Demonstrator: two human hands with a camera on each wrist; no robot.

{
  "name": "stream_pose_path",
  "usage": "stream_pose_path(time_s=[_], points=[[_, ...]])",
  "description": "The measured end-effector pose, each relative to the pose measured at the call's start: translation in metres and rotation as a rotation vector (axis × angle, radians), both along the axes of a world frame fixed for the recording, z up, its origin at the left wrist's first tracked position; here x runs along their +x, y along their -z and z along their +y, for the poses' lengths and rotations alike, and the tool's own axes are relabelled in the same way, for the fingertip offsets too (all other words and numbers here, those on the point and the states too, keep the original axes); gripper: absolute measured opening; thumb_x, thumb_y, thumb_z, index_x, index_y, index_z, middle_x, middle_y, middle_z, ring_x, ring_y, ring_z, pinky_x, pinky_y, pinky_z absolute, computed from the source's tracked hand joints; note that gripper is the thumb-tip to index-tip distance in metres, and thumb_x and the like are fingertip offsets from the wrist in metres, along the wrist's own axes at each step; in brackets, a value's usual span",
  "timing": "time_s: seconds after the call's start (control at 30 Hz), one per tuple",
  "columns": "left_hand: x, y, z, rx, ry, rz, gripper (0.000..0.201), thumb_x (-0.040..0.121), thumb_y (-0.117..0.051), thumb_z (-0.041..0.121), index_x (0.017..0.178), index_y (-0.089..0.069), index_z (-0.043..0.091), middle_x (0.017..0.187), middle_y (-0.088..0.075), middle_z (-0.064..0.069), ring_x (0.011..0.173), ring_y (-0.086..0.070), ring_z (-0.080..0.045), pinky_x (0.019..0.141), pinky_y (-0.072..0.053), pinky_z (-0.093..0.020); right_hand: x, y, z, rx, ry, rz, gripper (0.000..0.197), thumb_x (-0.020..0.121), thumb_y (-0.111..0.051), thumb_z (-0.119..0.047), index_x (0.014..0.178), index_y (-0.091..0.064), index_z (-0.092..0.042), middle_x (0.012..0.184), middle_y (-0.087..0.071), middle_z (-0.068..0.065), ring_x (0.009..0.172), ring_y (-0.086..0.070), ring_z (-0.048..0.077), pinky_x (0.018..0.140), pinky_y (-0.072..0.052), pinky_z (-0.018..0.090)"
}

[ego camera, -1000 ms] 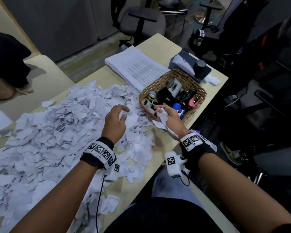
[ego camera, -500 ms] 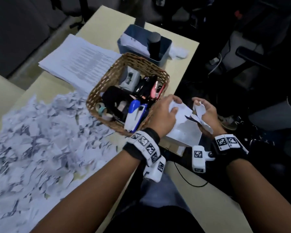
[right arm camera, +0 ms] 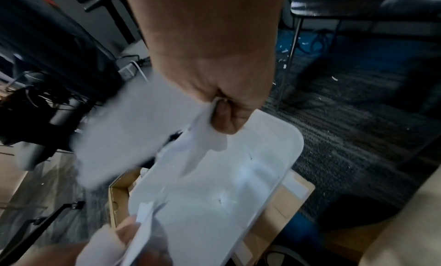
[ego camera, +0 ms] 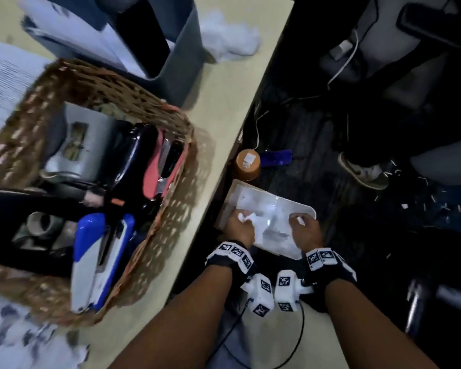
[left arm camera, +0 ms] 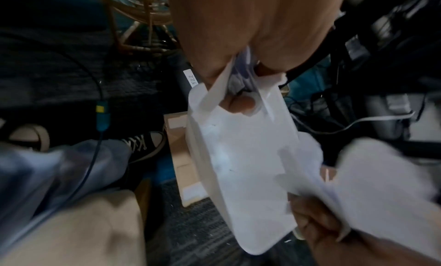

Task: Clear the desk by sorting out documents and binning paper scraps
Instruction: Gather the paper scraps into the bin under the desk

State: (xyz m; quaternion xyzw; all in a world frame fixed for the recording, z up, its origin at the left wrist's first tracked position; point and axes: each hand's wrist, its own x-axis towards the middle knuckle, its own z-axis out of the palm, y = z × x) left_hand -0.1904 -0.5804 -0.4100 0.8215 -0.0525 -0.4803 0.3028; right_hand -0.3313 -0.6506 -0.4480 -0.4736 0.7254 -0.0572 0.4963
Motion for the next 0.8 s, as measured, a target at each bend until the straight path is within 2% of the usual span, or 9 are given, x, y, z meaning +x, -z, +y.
stream_pose_path(time_s=[0.13, 0.2, 0.27, 0.33, 0.47, 0.53, 0.6, 0.67, 0.8], points=[[-0.004, 0.050, -0.007, 0.015, 0.108, -0.053, 0.009, 0.088, -0.057, 0.016, 0.084, -0.061, 0.008, 0.095, -0.069, -0.016, 0.093, -0.065, -0.030, 0.077, -0.050, -0.031, 0.005, 0.037, -0.002, 0.059, 0.034, -0.004, 0.013, 0.092, -0.063, -0.021, 0.101, -0.067, -0.012, 0.112, -0.067, 0.012, 0.096, -0.062, 0.035, 0.091, -0.051, 0.044], [-0.006, 0.063, -0.015, 0.031, 0.156, -0.034, 0.014, 0.088, -0.059, 0.022, 0.094, -0.063, 0.009, 0.104, -0.067, -0.016, 0.099, -0.063, -0.029, 0.083, -0.051, -0.032, 0.004, 0.049, -0.003, 0.155, 0.093, -0.051, 0.023, 0.093, -0.063, -0.024, 0.114, -0.062, -0.016, 0.106, -0.061, 0.006, 0.082, -0.059, 0.025, 0.085, -0.055, 0.048], [-0.003, 0.072, -0.021, 0.051, 0.135, 0.072, 0.038, 0.089, -0.059, 0.036, 0.118, -0.059, 0.013, 0.125, -0.061, -0.012, 0.111, -0.059, -0.029, 0.096, -0.049, -0.039, 0.003, 0.052, -0.004, 0.224, 0.125, -0.097, 0.027, 0.096, -0.059, -0.023, 0.123, -0.056, -0.023, 0.102, -0.056, 0.002, 0.079, -0.054, 0.019, 0.078, -0.054, 0.041], [0.002, 0.076, -0.023, 0.058, 0.098, 0.189, 0.071, 0.079, -0.053, 0.064, 0.131, -0.055, 0.015, 0.136, -0.054, -0.008, 0.121, -0.054, -0.030, 0.106, -0.041, -0.043, 0.000, 0.056, -0.004, 0.238, 0.087, -0.082, 0.032, 0.097, -0.055, -0.022, 0.129, -0.056, -0.024, 0.110, -0.054, 0.002, 0.093, -0.053, 0.021, 0.089, -0.050, 0.042], [0.012, 0.084, -0.013, 0.043, -0.219, 0.453, 0.107, 0.047, -0.044, 0.095, 0.132, -0.053, 0.032, 0.134, -0.057, -0.005, 0.115, -0.058, -0.035, 0.099, -0.046, -0.054, -0.003, 0.043, -0.003, 0.234, 0.046, -0.066, 0.034, 0.096, -0.051, -0.014, 0.128, -0.059, -0.019, 0.113, -0.060, 0.009, 0.090, -0.053, 0.022, 0.097, -0.048, 0.044], [0.015, 0.061, -0.013, 0.035, -0.212, 0.485, 0.118, 0.045, -0.042, 0.097, 0.141, -0.046, 0.028, 0.143, -0.049, -0.006, 0.124, -0.051, -0.034, 0.104, -0.042, -0.051, 0.000, 0.025, -0.004, 0.234, 0.072, -0.088, 0.034, 0.094, -0.050, -0.007, 0.125, -0.061, -0.015, 0.087, -0.060, 0.010, 0.073, -0.051, 0.020, 0.083, -0.049, 0.040], [0.018, 0.028, -0.023, 0.060, -0.094, 0.434, 0.105, 0.063, -0.034, 0.089, 0.142, -0.045, 0.021, 0.143, -0.047, -0.007, 0.122, -0.050, -0.032, 0.097, -0.047, -0.046, 0.005, 0.001, -0.007, 0.235, 0.099, -0.127, 0.034, 0.093, -0.048, -0.002, 0.122, -0.062, -0.011, 0.075, -0.054, 0.004, 0.066, -0.049, 0.016, 0.071, -0.048, 0.035], [0.018, -0.015, -0.029, 0.073, 0.012, 0.400, 0.080, 0.086, -0.030, 0.075, 0.140, -0.047, 0.019, 0.137, -0.049, -0.008, 0.118, -0.051, -0.033, 0.089, -0.050, -0.045, 0.010, -0.030, -0.009, 0.204, 0.072, -0.163, 0.033, 0.093, -0.046, 0.001, 0.120, -0.063, -0.006, 0.078, -0.055, 0.002, 0.073, -0.052, 0.016, 0.062, -0.047, 0.029], [0.016, -0.105, -0.025, -0.040, 0.129, 0.474, 0.061, 0.098, -0.034, 0.057, 0.133, -0.052, 0.010, 0.117, -0.052, -0.008, 0.107, -0.054, -0.030, 0.093, -0.048, -0.044, 0.028, -0.115, -0.014, 0.021, -0.057, -0.254, 0.022, 0.095, -0.052, -0.005, 0.109, -0.067, -0.013, 0.086, -0.063, -0.002, 0.082, -0.059, 0.019, 0.061, -0.049, 0.027]])
